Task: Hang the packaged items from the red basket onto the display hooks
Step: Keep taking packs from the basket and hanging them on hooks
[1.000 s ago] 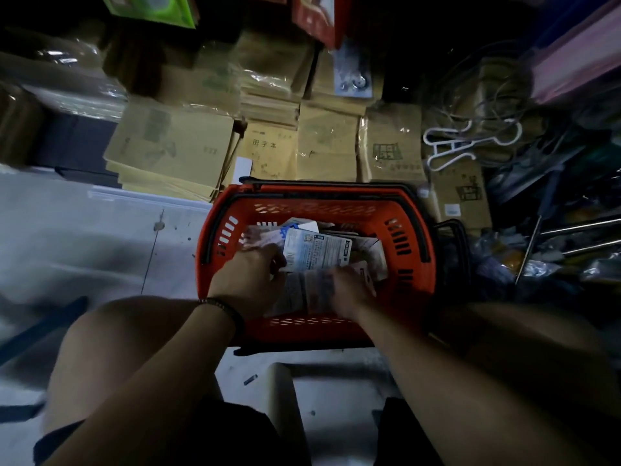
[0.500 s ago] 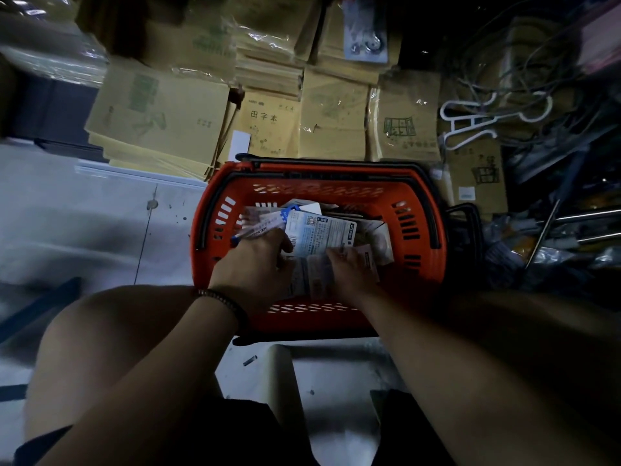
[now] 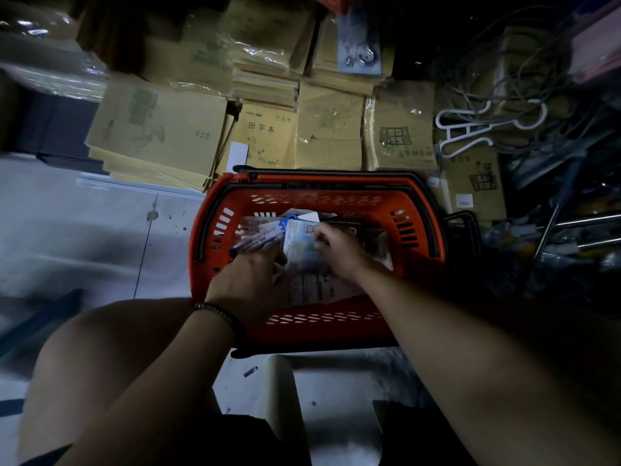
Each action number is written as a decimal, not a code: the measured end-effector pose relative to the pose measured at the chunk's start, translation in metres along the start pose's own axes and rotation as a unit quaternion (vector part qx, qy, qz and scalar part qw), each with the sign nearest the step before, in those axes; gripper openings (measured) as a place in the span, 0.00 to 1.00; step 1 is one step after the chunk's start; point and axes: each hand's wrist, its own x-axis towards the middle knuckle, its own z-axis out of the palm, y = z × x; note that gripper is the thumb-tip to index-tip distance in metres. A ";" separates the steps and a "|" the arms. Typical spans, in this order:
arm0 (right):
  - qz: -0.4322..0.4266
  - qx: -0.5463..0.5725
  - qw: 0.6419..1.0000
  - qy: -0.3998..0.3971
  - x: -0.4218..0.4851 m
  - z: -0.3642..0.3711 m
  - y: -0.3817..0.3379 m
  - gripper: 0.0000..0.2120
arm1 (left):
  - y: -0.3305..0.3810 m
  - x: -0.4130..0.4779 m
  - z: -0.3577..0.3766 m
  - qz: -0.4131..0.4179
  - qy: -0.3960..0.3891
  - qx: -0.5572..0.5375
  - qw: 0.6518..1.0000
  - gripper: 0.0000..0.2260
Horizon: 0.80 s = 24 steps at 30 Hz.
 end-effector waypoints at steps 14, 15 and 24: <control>0.052 -0.104 0.993 -0.037 0.001 0.020 0.001 0.44 | -0.014 0.010 0.012 0.008 -0.008 0.034 0.999 0.12; 0.040 -0.138 0.990 -0.010 -0.005 0.023 0.000 0.43 | -0.014 0.010 0.013 0.010 -0.009 0.034 0.999 0.12; 0.008 -0.210 0.978 0.009 -0.036 0.016 0.019 0.29 | -0.012 0.006 0.008 0.008 -0.019 0.049 0.999 0.12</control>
